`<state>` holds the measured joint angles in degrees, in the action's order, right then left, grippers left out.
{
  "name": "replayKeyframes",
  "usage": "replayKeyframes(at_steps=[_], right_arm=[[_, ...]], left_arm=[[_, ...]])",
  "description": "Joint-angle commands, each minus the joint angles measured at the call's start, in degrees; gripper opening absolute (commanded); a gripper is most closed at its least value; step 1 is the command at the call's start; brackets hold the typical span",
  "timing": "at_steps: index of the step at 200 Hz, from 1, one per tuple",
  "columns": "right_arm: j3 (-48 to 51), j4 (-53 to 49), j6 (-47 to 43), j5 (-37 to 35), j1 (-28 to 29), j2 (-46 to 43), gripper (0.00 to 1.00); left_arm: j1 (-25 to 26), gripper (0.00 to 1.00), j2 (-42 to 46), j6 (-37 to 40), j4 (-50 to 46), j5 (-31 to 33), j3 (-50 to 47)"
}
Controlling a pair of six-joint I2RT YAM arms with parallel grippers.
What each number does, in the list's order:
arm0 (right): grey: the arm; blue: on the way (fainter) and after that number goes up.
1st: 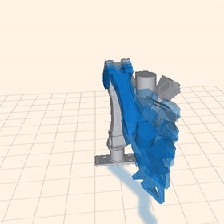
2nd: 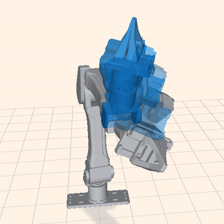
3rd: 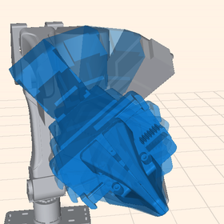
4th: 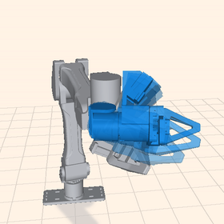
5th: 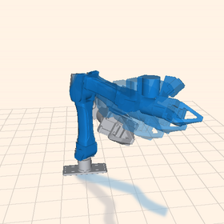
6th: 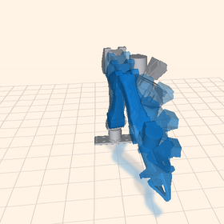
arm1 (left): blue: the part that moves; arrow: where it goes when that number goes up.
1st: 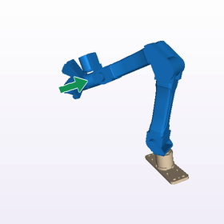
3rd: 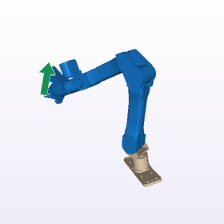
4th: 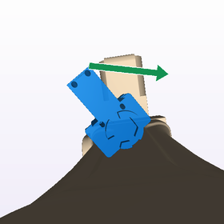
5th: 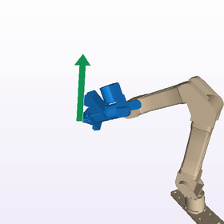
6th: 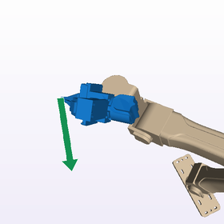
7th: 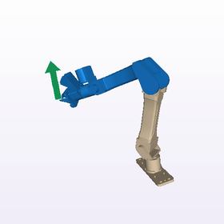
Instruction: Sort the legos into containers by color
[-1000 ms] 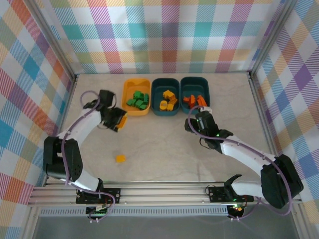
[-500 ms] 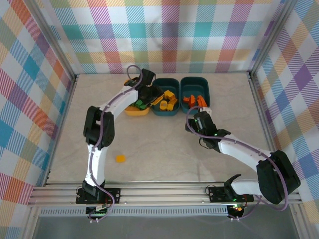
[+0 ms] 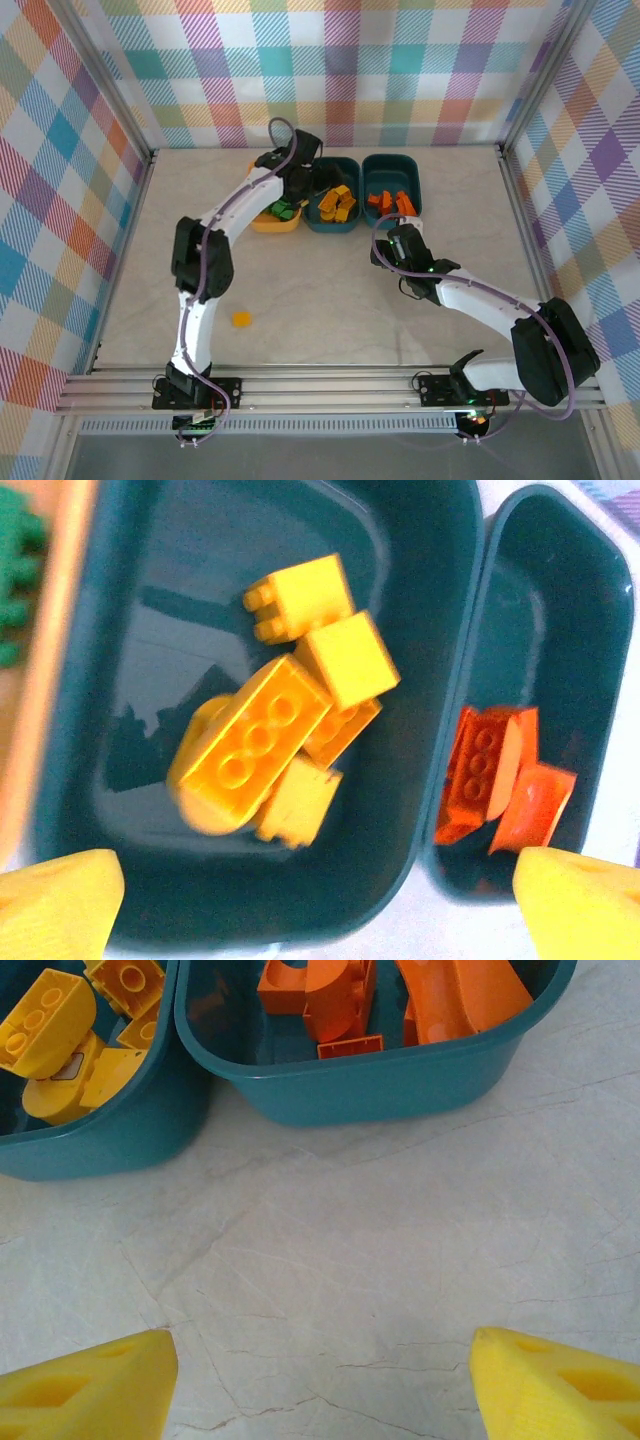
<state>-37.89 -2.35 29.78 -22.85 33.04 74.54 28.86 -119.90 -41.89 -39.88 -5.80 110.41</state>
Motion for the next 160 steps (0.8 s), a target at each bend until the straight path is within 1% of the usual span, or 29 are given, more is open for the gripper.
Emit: replayKeyframes(at_steps=[1,10,20,32,48,61,79,92,101,118,123,133,140,153,160], right_arm=[[0.14,1.15,0.54,0.87,0.36,-0.37,0.77],[0.21,1.20,0.62,0.97,0.36,-0.70,0.77],[0.30,1.12,0.58,0.88,0.36,-1.10,0.77],[0.59,1.22,0.62,0.79,0.36,-1.45,0.78],[0.57,1.19,0.67,1.45,0.39,-1.57,0.79],[0.88,1.56,1.01,2.40,0.39,-1.65,0.80],[0.71,1.80,1.22,3.32,0.49,-1.34,0.80],[0.52,1.73,1.20,3.42,0.54,-1.16,0.80],[0.61,1.66,1.09,3.17,0.62,-1.24,0.80],[0.80,1.58,0.89,2.91,0.63,-1.48,0.80],[0.77,1.62,0.78,2.82,0.63,-1.59,0.80],[0.79,1.53,0.72,2.77,0.71,-1.57,0.80],[0.80,1.51,0.72,2.75,0.71,-1.58,0.80],[0.83,1.54,0.55,2.63,0.71,-1.49,0.80],[0.80,1.48,0.63,2.63,0.78,-1.51,0.80]], left_arm=[[0.42,1.00,17.41,-0.03,-0.21,6.11,-16.63],[0.41,1.00,24.94,-3.79,1.13,9.03,-26.92],[0.41,1.00,32.75,-9.72,0.57,11.97,-37.68],[0.45,1.00,42.39,-17.18,-1.81,13.47,-48.64],[0.49,1.00,53.45,-25.86,-3.74,12.97,-62.51],[0.49,1.00,60.94,-32.29,-5.37,11.84,-71.14],[0.58,1.00,68.64,-37.71,-3.24,9.26,-80.85],[0.58,1.00,72.11,-39.10,-1.69,9.52,-84.77],[0.59,1.00,73.73,-38.35,0.34,10.06,-86.29],[0.49,1.00,75.11,-32.98,3.11,13.74,-86.97],[0.49,1.00,75.35,-30.35,3.98,14.72,-86.94],[0.49,1.00,75.26,-27.19,6.24,15.87,-87.31],[0.18,1.00,74.93,-26.12,8.03,15.66,-87.82],[-0.60,0.99,73.39,-24.11,13.13,12.55,-88.97],[-0.76,0.99,72.07,-23.54,13.84,11.76,-88.84]])
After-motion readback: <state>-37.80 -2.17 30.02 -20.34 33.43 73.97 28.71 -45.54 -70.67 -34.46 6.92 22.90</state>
